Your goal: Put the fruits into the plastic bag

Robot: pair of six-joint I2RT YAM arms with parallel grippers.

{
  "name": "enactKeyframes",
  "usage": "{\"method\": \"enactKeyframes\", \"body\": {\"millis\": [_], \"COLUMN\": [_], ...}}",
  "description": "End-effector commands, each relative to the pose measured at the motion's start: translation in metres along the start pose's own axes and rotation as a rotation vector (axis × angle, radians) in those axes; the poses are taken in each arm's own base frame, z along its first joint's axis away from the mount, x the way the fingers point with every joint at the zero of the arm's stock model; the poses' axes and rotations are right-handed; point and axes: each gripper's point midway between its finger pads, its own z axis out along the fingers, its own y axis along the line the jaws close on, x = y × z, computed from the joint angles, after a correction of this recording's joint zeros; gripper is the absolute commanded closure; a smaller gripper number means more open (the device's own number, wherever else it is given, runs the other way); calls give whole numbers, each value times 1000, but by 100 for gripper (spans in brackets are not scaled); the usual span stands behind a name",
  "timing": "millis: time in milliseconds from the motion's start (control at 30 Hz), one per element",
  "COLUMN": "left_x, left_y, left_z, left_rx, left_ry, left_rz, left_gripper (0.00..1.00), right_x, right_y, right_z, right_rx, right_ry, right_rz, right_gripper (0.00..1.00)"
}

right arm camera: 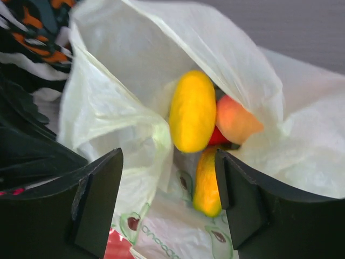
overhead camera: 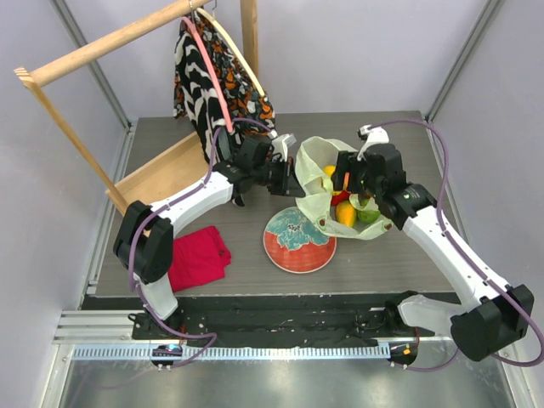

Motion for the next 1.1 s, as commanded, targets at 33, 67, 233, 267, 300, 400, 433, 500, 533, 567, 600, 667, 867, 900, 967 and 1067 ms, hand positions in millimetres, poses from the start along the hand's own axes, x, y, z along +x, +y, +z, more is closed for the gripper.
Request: {"method": "enactKeyframes", "body": {"millis": [33, 67, 233, 267, 300, 400, 433, 500, 533, 567, 600, 667, 867, 900, 967, 1067], "left_x": [-9, -9, -10, -10, -9, -10, -10, -10, -10, -10, -10, -10, -9, -9, -6, -1], "left_y": [-13, -13, -15, -14, -14, -15, -16, -15, -15, -16, -16, -17, -19, -20, -23, -28], "left_z": [-2, -2, -3, -3, -3, -4, -4, -4, -4, -5, -4, -4, -4, -4, -2, 1], "left_rx": [37, 36, 40, 40, 40, 42, 42, 41, 42, 44, 44, 48, 62, 64, 69, 44], "left_ry": [-19, -18, -22, -22, -20, -23, -23, -24, -23, -24, -24, -23, -19, -22, -16, -9], "left_rz": [31, 31, 32, 33, 32, 35, 35, 36, 36, 36, 36, 35, 37, 41, 57, 117], "left_gripper": [100, 100, 100, 100, 100, 100, 100, 100, 100, 100, 100, 100, 100, 100, 100, 100], "right_x": [66, 69, 76, 75, 72, 71, 74, 67, 68, 68, 62, 64, 34, 31, 20, 7], "right_y": [-37, -39, -42, -47, -50, -63, -68, -75, -78, -79, -81, -85, -88, -88, -86, -81], "right_z": [-1, 0, 12, 14, 17, 23, 24, 27, 29, 31, 34, 39, 48, 47, 49, 44], "right_rx": [191, 205, 246, 285, 309, 391, 419, 463, 475, 482, 493, 514, 506, 494, 455, 407], "right_ry": [212, 223, 230, 212, 193, 134, 126, 71, 60, 46, 12, -5, -154, -171, -203, -224], "right_rz": [0, 5, 63, 92, 112, 158, 165, 186, 191, 195, 205, 202, 210, 204, 179, 139], "right_gripper": [27, 28, 27, 26, 25, 24, 24, 24, 24, 24, 24, 24, 32, 36, 43, 65]}}
